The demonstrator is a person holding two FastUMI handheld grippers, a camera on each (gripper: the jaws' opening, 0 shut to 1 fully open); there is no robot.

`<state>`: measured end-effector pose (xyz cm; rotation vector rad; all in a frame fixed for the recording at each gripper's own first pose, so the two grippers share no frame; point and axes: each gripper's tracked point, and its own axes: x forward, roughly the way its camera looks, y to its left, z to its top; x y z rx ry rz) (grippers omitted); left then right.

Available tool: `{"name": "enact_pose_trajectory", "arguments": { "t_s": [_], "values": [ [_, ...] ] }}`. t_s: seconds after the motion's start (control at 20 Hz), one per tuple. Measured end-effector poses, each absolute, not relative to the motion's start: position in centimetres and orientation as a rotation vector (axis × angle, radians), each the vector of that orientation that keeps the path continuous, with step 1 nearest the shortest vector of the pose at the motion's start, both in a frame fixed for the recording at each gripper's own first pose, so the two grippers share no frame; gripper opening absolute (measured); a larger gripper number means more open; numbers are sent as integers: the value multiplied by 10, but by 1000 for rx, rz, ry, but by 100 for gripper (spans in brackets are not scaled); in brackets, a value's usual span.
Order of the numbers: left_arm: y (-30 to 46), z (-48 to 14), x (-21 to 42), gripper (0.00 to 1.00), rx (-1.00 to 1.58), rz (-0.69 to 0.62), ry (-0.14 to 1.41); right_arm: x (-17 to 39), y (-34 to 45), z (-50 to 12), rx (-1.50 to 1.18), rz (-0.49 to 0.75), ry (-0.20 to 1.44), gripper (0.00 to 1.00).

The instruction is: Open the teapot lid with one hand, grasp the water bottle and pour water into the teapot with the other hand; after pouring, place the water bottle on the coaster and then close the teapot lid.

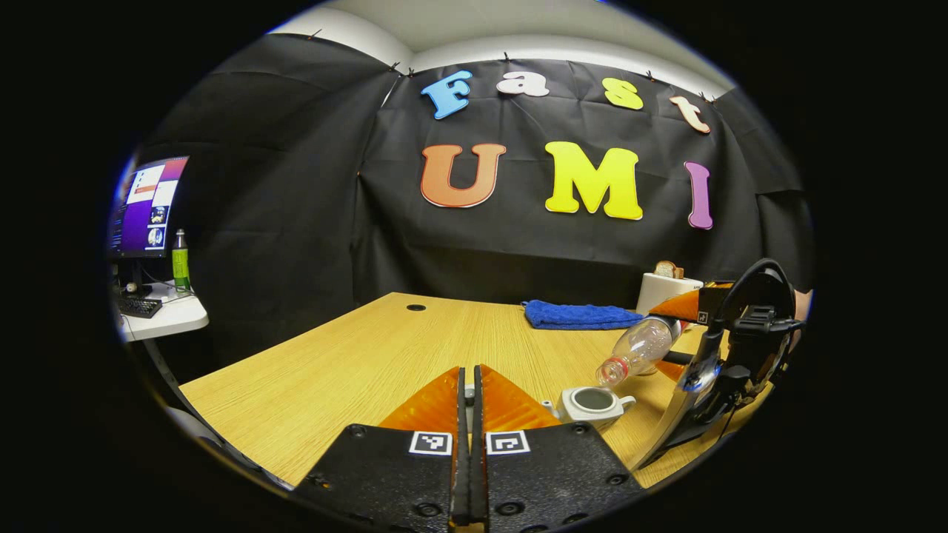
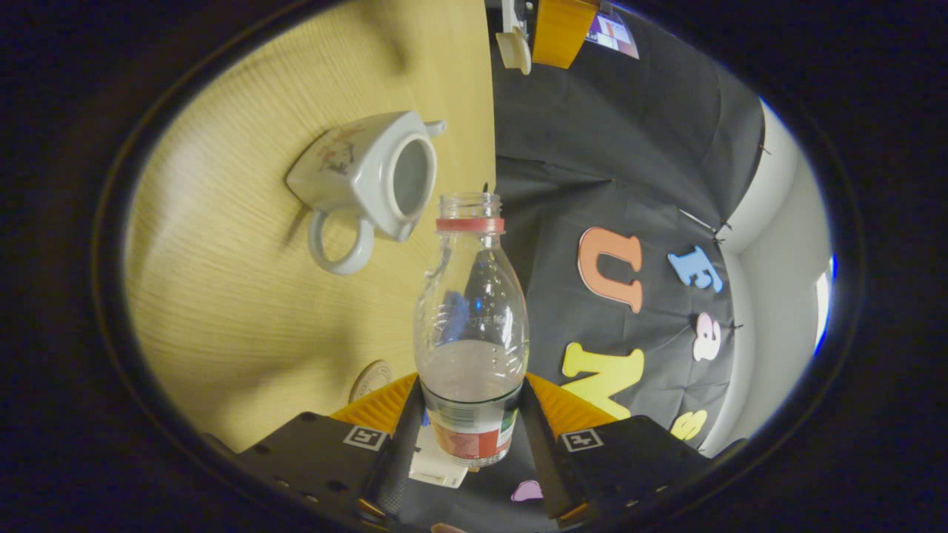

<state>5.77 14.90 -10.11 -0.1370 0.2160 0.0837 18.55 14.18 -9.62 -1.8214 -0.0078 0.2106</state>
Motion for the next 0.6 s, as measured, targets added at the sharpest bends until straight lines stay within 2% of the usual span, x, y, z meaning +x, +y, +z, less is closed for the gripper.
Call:
{"name": "enact_pose_trajectory", "arguments": {
  "t_s": [0.6],
  "values": [
    [148,-99,57,3,-135,76,210,187,145,-86,-1908,191,-59,70]
  ]
}}
